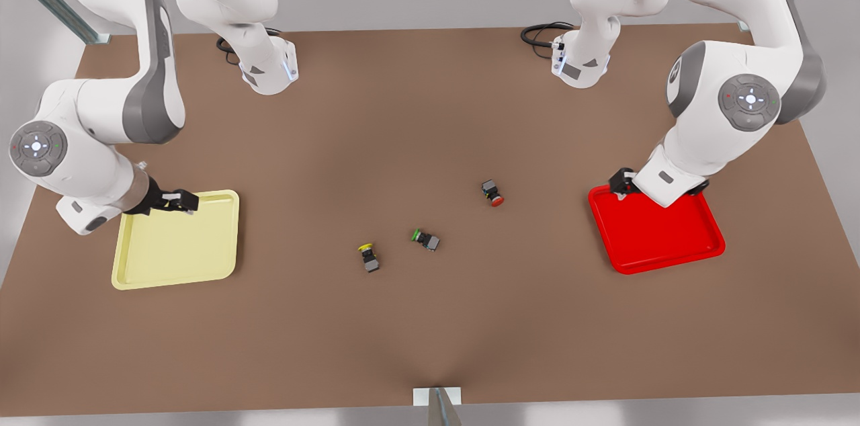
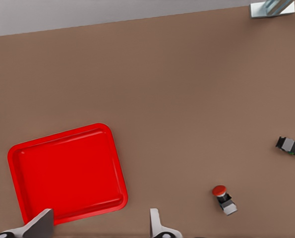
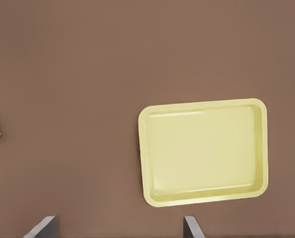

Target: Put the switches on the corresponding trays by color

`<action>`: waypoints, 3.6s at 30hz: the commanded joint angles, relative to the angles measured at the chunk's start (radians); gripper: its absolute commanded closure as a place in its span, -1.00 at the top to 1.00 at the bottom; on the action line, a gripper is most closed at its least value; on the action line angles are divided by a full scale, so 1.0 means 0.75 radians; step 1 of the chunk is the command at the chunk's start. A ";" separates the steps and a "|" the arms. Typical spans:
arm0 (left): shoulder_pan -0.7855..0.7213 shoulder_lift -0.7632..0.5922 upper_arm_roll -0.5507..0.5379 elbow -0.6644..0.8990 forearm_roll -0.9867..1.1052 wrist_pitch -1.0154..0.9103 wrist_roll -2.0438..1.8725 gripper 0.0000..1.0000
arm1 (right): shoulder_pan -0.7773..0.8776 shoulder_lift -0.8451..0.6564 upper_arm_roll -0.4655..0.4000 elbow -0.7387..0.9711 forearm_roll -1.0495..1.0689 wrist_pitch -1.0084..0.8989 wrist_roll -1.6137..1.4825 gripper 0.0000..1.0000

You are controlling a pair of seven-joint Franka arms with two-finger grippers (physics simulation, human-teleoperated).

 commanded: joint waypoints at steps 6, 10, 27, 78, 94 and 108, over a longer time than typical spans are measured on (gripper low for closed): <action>-0.223 0.151 -0.008 -0.014 -0.008 -0.011 -0.464 1.00 | 0.048 -0.002 0.016 -0.027 0.027 0.002 0.025 1.00; -0.475 0.190 -0.010 -0.313 -0.114 0.353 -1.114 1.00 | 0.181 0.084 0.033 -0.039 0.096 0.023 0.029 1.00; -0.567 0.196 0.014 -1.135 -0.102 1.313 -1.282 1.00 | 0.537 0.638 0.035 0.045 0.104 0.646 0.172 0.90; -0.571 0.092 0.258 -1.149 -0.096 1.198 -0.978 0.04 | 0.603 0.974 0.016 0.266 0.092 0.777 0.213 0.34; -0.209 0.296 0.763 -1.010 -0.272 1.161 0.454 1.00 | 0.605 0.972 0.016 0.266 0.092 0.777 0.213 0.19; -0.231 0.288 0.671 -0.170 -0.282 0.419 0.192 1.00 | 0.605 0.953 0.010 0.264 0.080 0.777 0.209 0.17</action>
